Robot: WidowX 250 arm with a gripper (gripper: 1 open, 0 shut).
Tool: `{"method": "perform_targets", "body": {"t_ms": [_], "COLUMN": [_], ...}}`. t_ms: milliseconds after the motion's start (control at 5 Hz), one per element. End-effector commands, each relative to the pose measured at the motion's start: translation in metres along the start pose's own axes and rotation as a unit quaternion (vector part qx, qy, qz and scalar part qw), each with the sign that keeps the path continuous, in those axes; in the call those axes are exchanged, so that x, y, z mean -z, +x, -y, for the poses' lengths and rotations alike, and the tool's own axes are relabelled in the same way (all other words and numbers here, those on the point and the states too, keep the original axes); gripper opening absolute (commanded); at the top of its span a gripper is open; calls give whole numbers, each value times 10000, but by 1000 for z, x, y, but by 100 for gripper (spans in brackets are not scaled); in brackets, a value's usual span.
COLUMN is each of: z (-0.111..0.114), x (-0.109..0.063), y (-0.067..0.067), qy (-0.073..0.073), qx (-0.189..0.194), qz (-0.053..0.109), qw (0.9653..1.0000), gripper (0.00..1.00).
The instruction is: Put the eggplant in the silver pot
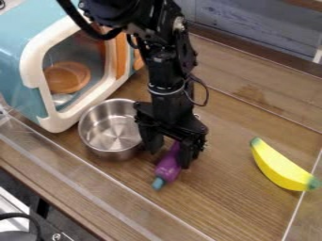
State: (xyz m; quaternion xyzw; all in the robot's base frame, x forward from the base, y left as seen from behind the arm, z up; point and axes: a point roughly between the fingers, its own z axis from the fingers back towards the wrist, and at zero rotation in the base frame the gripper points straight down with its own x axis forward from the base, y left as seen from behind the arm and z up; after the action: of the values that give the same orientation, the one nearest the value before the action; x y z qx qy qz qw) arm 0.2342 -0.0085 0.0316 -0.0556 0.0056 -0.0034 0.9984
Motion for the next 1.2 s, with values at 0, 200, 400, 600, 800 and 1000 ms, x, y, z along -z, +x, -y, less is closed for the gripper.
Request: {"method": "perform_targets", "body": {"t_ms": [0, 200, 400, 600, 800, 1000], "z": [-2, -3, -4, -5, -6, -6], "x": [-10, -10, -11, -11, -12, -12], "y": [5, 5, 5, 5, 5, 5], "qy": [-2, -5, -8, -11, -17, -17], "qx": [-67, -88, -109, -130, -151, -163], "qz": [248, 256, 263, 271, 282, 279], "qw": [9997, 9996, 9996, 9995, 9995, 9995], "gripper": [100, 100, 100, 100, 100, 0]}}
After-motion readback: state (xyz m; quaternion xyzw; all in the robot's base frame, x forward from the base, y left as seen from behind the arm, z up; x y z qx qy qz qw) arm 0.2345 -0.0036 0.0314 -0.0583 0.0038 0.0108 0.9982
